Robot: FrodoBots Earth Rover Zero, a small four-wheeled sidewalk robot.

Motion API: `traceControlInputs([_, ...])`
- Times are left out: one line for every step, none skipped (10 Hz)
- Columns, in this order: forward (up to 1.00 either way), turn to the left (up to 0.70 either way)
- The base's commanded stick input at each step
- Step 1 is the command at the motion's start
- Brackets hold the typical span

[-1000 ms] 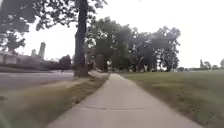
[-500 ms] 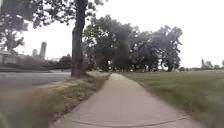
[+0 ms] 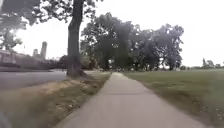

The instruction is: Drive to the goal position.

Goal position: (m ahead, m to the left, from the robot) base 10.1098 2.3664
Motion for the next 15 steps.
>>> traceControlInputs([1.00,-0.35])
traceControlInputs([1.00,0.00])
traceControlInputs([1.00,0.00])
traceControlInputs([1.00,0.00])
traceControlInputs([1.00,0.00])
traceControlInputs([1.00,0.00])
traceControlInputs([1.00,0.00])
traceControlInputs([1.00,0.00])
traceControlInputs([1.00,0.00])
traceControlInputs([1.00,0.00])
traceControlInputs([1.00,0.00])
traceControlInputs([1.00,0.00])
traceControlInputs([1.00,0.00])
traceControlInputs([1.00,0.00])
traceControlInputs([1.00,0.00])
